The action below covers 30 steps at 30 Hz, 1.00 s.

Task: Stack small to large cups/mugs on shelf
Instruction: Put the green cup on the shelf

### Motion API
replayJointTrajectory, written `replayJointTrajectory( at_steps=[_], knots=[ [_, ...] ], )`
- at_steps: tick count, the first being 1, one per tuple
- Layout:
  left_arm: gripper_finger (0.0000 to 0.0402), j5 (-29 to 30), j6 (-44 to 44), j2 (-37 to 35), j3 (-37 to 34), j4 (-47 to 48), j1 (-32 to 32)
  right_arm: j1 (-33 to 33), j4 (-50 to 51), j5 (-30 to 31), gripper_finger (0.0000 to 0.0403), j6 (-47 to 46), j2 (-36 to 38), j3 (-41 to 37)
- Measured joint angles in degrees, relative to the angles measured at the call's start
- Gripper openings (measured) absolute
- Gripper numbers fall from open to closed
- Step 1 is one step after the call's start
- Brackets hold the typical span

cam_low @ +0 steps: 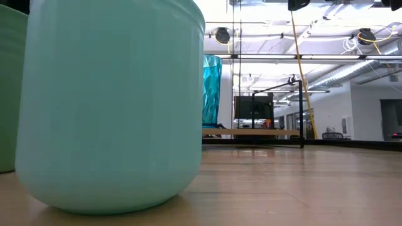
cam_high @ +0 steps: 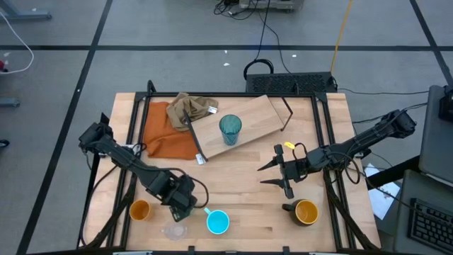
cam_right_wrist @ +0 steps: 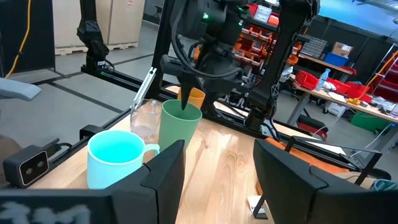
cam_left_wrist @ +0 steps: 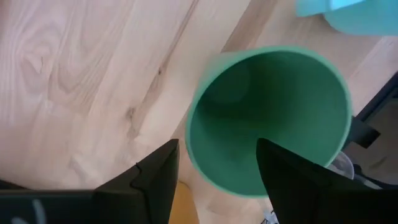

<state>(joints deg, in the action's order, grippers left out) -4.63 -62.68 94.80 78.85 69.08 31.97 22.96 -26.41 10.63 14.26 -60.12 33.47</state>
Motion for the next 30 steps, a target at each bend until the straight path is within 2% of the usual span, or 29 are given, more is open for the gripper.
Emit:
replayJointTrajectory(
  at_steps=[9,22,25,30],
  knots=[
    [0.0214,-3.1,0.6,0.0,-4.3,-2.8,-0.2,0.0,0.0,0.0,0.0183,0.0,0.0,0.0],
    [0.0211,-4.0,3.8,0.0,-4.4,-3.2,-1.5,0.0,-0.3,0.0,0.0183,0.0,0.0,0.0],
    [0.0195,-4.3,5.9,0.0,-4.4,-3.2,-1.8,0.0,-0.4,0.0,0.0183,0.0,0.0,0.0],
    [0.0140,-5.4,7.5,0.0,-4.4,-3.2,-3.2,0.0,-0.3,0.0,0.0183,0.1,0.0,0.0]
  ],
)
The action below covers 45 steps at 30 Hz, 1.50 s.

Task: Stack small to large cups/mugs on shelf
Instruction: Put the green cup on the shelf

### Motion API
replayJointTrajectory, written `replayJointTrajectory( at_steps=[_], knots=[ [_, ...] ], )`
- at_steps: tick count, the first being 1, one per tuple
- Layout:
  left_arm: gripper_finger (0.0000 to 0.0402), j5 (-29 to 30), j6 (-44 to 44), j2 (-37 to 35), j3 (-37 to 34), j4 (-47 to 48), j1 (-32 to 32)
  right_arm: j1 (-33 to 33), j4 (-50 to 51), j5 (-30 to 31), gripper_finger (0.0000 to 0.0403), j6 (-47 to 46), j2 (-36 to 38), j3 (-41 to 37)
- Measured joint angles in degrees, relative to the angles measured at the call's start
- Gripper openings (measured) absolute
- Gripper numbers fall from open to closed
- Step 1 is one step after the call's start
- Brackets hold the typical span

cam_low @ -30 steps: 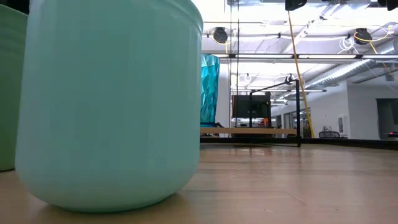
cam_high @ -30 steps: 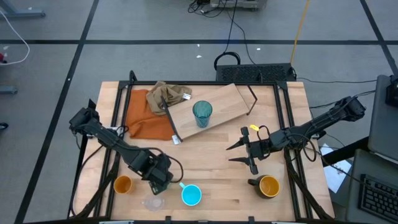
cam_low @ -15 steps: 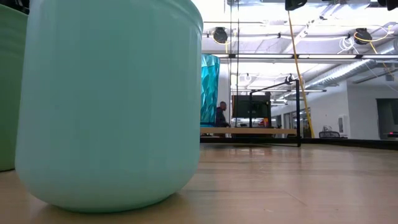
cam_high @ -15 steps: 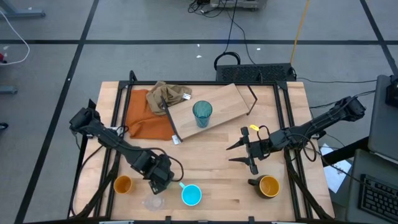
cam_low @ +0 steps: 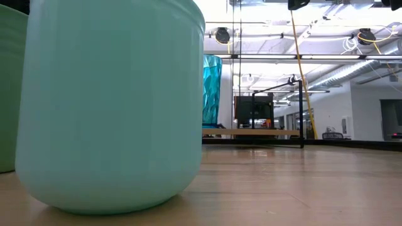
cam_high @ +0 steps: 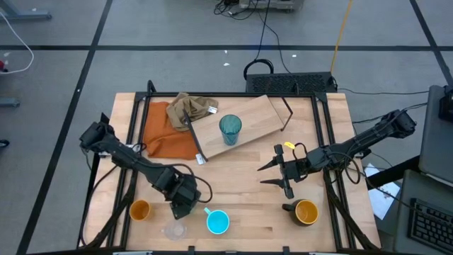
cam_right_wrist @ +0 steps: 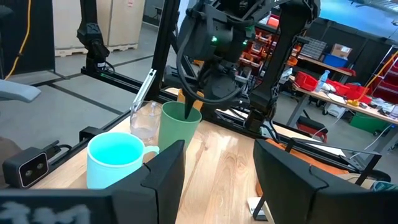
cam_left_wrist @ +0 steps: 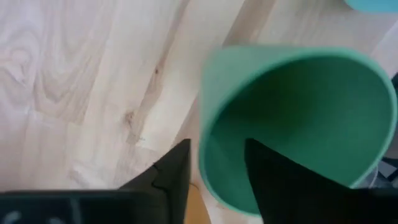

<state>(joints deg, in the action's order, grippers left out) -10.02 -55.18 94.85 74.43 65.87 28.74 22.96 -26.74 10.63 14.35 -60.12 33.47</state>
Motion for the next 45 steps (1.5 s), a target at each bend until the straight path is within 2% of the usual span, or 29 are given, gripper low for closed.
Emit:
replayJointTrajectory(
  at_steps=[8,25,30,34,40,45],
  knots=[
    [0.0013,0.1,5.0,0.0,0.0,0.0,-1.2,0.0,0.0,0.0,0.0183,0.0,0.0,0.0],
    [0.0002,-1.7,10.2,-0.1,0.0,0.0,-2.3,-0.1,0.0,0.0,0.0183,0.5,0.0,0.0],
    [0.0002,-4.1,12.1,-1.9,0.0,0.1,-2.8,-1.0,0.0,0.0,0.0183,0.8,0.0,0.0],
    [0.0001,-3.1,13.0,-3.4,0.1,0.5,-3.0,-1.8,0.0,0.0,0.0183,0.5,0.0,0.0],
    [0.0001,-3.4,12.8,-5.4,1.5,8.2,-5.0,-3.1,0.0,0.0,0.0183,0.6,0.0,0.0],
    [0.0001,-1.0,16.4,-5.7,8.5,14.5,-6.2,-3.7,0.0,0.0,0.0183,0.4,0.0,0.0]
  ],
)
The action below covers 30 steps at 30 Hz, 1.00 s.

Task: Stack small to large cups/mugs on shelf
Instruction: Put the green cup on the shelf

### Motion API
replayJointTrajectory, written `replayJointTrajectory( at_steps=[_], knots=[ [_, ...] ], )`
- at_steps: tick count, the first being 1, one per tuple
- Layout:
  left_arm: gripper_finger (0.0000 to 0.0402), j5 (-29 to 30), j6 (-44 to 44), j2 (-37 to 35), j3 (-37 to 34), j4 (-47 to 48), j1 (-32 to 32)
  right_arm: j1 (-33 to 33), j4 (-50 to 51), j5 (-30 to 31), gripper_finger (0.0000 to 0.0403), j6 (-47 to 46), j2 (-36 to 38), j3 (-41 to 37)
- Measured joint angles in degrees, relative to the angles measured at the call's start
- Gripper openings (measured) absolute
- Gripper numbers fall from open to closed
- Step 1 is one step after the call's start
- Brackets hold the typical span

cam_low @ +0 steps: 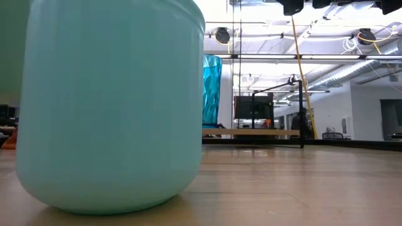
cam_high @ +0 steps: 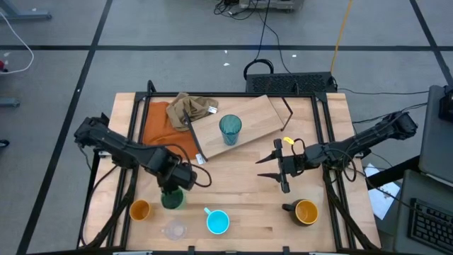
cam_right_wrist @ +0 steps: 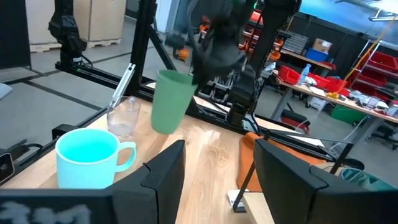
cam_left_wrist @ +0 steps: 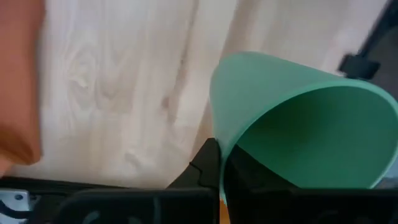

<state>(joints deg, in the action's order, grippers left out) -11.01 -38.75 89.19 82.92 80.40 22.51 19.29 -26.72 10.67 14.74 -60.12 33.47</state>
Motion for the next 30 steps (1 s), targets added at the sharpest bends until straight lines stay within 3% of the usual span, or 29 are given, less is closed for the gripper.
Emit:
replayJointTrajectory(
  at_steps=[9,14,19,25,30],
  knots=[
    [0.0001,7.0,3.4,0.8,14.0,9.8,-4.9,0.0,0.4,0.1,0.0183,-1.5,0.0,0.0],
    [0.0000,9.6,9.4,3.7,18.6,9.6,-7.0,-0.2,2.2,5.9,0.0193,-6.0,0.0,0.0],
    [0.0000,9.8,13.9,6.9,21.7,9.5,-9.0,-1.3,4.2,5.6,0.0244,-13.0,-0.1,0.0],
    [0.0000,10.9,16.2,8.1,25.1,9.7,-10.6,-2.9,-0.6,5.5,0.0315,-15.0,-2.6,0.1],
    [0.0000,11.8,16.5,8.0,27.9,9.6,-11.0,-4.5,-4.3,0.4,0.0341,-15.5,-7.6,1.0]
  ],
)
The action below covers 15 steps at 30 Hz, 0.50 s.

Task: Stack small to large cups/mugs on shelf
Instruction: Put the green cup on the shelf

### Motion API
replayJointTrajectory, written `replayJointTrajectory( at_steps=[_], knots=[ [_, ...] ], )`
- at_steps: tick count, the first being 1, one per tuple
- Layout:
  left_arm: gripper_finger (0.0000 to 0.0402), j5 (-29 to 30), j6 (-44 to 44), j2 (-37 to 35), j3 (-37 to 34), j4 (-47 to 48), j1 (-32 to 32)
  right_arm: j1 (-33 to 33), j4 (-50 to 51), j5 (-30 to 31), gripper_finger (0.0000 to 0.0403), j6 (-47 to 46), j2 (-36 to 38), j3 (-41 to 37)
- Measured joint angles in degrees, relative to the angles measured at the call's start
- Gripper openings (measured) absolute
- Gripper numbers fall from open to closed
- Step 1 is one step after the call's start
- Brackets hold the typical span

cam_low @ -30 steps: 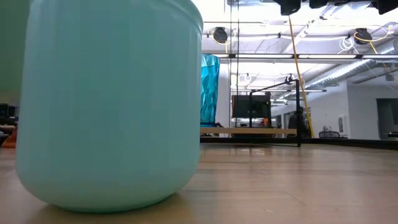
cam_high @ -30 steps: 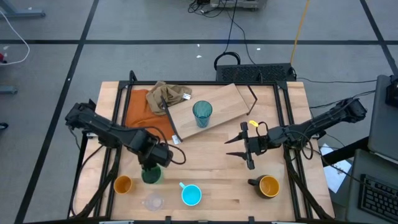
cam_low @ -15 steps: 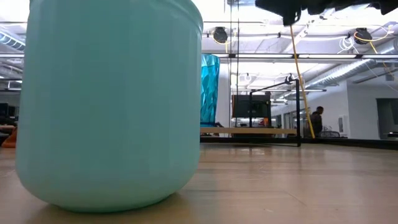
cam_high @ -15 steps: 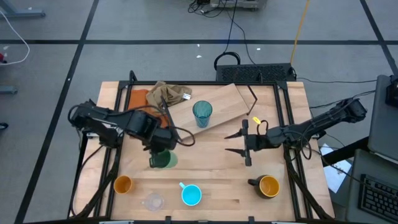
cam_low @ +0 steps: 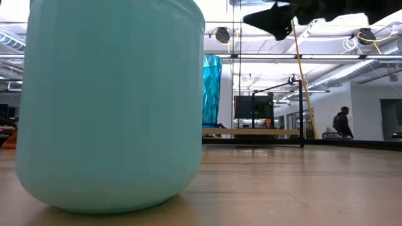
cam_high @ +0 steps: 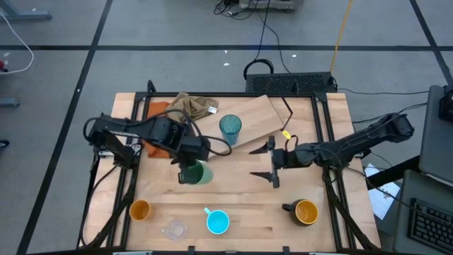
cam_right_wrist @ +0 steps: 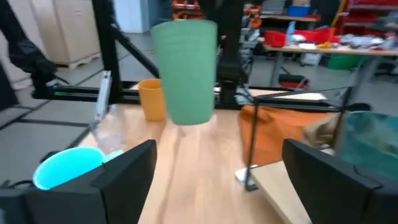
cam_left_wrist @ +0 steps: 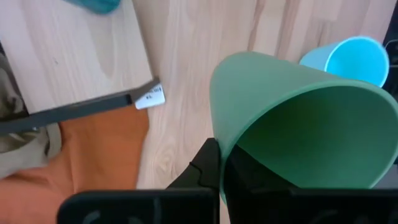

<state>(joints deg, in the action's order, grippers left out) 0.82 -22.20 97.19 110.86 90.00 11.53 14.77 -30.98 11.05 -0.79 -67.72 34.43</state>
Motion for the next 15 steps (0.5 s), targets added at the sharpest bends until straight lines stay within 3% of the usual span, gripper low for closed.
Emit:
replayJointTrajectory(
  at_steps=[15],
  knots=[
    [0.0000,0.8,0.9,0.0,0.4,0.0,-0.2,-1.6,-1.0,-6.2,0.0340,4.1,-17.7,15.2]
  ],
)
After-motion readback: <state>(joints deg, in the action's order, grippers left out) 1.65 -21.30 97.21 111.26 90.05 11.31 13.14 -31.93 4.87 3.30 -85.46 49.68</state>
